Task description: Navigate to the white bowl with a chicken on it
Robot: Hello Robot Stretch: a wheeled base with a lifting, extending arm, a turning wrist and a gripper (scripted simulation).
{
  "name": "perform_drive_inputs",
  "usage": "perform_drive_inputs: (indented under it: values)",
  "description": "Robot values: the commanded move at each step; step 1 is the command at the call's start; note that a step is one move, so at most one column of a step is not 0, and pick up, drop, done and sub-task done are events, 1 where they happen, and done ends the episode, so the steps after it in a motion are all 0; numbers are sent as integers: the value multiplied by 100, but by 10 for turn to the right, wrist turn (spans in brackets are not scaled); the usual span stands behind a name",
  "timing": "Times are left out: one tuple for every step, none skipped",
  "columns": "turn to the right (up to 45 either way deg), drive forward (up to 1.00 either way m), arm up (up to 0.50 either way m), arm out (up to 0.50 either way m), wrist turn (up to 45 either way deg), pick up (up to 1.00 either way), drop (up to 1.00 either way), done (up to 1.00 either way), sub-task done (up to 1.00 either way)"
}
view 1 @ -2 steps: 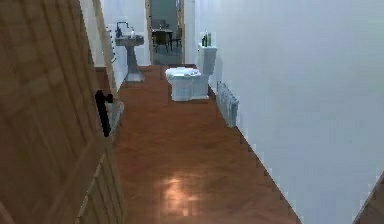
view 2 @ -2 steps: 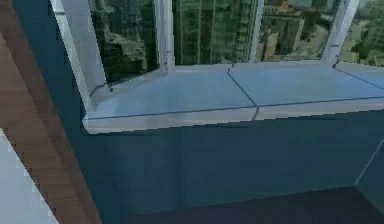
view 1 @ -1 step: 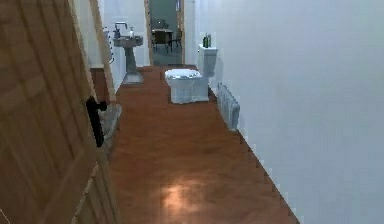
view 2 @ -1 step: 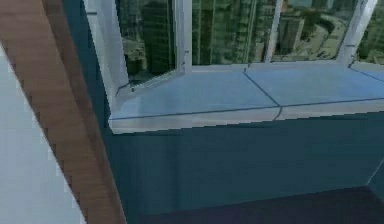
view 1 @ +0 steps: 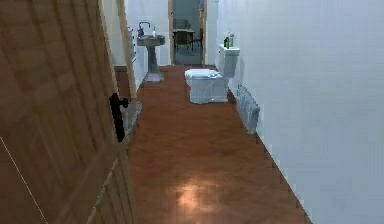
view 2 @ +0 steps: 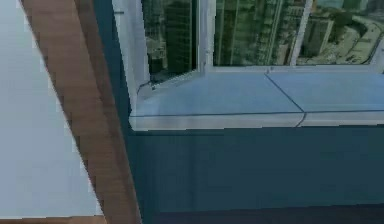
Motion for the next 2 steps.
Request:
perform_drive_inputs:
  values:
    - [0, 100, 0, 0, 0, 0, 0, 0, 0]
    - [-90, 0, 0, 0, 0, 0, 0, 0, 0]
